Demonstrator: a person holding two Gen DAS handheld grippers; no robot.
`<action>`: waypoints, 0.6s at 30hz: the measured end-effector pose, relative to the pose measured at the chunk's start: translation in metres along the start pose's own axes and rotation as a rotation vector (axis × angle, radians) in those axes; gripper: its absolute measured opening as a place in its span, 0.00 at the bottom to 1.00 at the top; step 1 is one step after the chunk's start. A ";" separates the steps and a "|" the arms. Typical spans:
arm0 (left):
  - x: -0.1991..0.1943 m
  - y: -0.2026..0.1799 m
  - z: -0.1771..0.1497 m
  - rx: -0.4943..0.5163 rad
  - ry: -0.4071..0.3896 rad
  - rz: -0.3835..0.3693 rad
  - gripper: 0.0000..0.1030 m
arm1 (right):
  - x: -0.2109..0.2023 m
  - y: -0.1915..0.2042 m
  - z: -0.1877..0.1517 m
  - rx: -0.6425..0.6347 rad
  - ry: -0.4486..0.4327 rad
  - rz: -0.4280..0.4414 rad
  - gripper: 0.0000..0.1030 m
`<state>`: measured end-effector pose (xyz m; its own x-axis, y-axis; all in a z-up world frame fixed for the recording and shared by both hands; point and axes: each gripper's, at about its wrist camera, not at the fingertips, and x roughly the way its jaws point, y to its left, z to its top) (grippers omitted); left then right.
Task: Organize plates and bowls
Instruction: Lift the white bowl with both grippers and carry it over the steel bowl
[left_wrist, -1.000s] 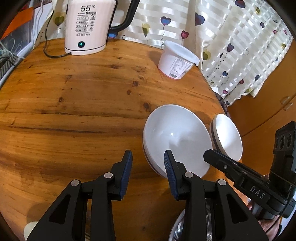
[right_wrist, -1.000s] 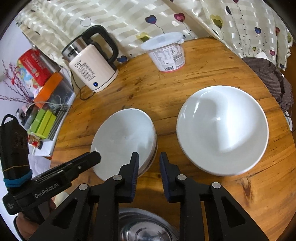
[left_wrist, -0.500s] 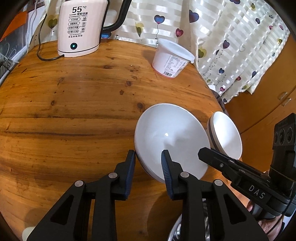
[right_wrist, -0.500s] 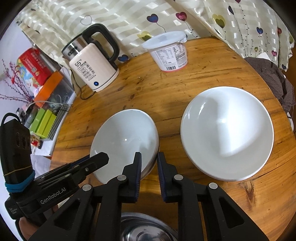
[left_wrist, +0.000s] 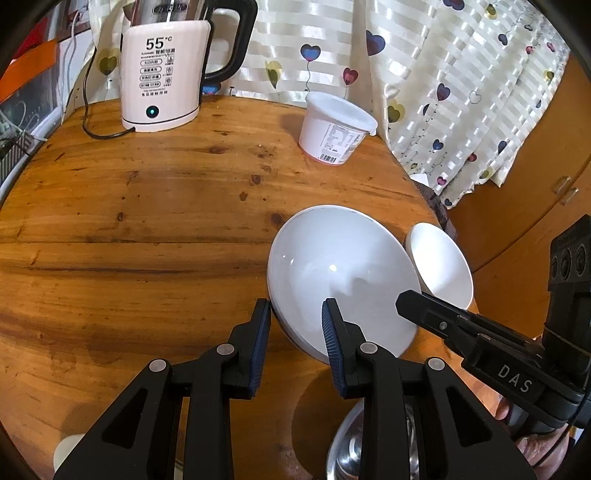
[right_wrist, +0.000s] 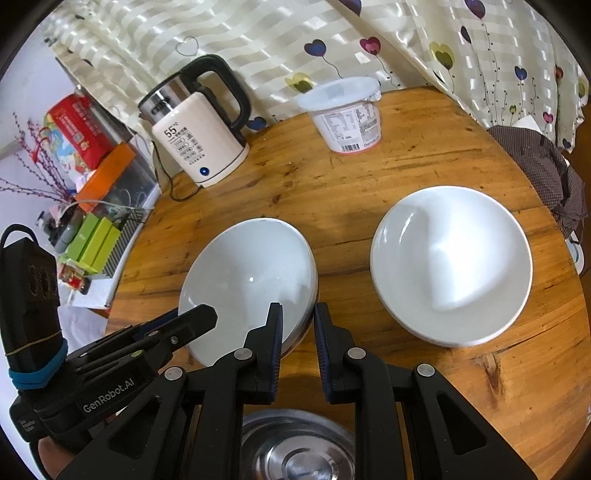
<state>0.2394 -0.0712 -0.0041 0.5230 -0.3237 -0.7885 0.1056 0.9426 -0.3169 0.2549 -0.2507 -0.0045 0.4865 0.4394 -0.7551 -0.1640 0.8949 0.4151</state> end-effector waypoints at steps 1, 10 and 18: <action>-0.002 -0.001 -0.001 0.001 -0.003 0.002 0.29 | -0.002 0.001 -0.001 -0.002 -0.003 0.001 0.16; -0.026 -0.007 -0.012 0.015 -0.033 0.008 0.29 | -0.027 0.013 -0.013 -0.022 -0.029 0.001 0.17; -0.045 -0.013 -0.023 0.027 -0.051 -0.002 0.29 | -0.049 0.023 -0.027 -0.034 -0.049 -0.005 0.17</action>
<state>0.1944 -0.0711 0.0236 0.5655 -0.3216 -0.7595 0.1296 0.9440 -0.3033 0.2042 -0.2501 0.0285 0.5287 0.4317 -0.7308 -0.1900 0.8993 0.3938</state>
